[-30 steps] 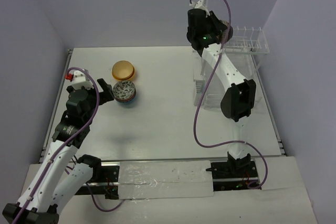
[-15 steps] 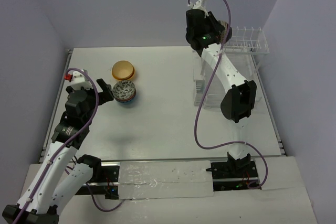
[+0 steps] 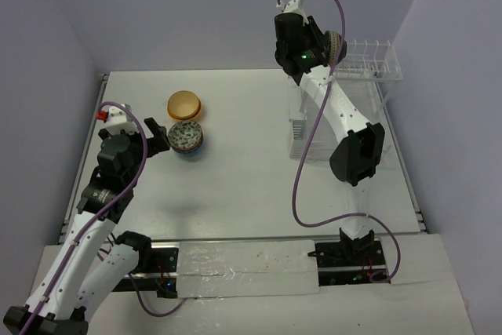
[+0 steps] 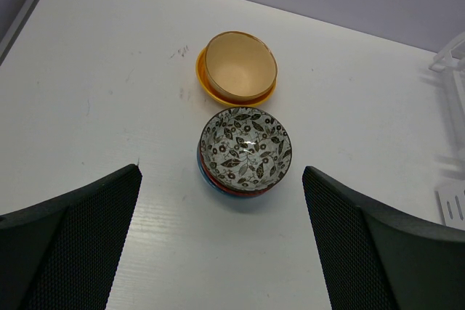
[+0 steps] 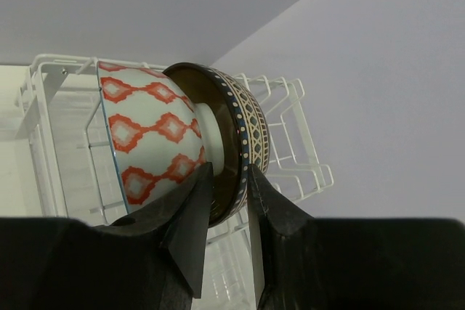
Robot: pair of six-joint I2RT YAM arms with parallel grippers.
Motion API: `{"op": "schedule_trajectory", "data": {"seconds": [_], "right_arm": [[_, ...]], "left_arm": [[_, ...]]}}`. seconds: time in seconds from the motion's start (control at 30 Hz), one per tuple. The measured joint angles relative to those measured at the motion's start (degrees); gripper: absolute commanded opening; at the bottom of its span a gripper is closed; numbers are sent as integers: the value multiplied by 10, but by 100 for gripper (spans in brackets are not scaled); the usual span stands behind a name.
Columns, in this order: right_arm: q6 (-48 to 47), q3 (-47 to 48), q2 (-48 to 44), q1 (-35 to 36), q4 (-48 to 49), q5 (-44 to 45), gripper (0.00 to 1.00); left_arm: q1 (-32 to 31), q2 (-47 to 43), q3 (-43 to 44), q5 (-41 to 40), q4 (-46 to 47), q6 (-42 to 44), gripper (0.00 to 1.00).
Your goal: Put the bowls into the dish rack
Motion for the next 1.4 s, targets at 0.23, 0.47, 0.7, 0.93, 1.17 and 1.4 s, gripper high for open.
{"op": "schedule_trajectory", "data": {"seconds": [0.23,0.47,0.7,0.93,1.17,1.4], "right_arm": [[4,7,0,1,-4,-4,35],[4,8,0,0,-4,-6,34],[4,8,0,-1,-3,-7,34],[3,8,-3,-1,5,-17,35],[0,8,-17,-1,19,-28,35],[4,8,-43,0,22,-42,35]], "left_arm": [[0,0,0,0,0,0,99],[0,0,0,1,0,0,99],[0,0,0,1,0,0,99],[0,0,0,1,0,0,99],[0,0,0,1,0,0,99],[0,0,0,1,0,0,99]]}}
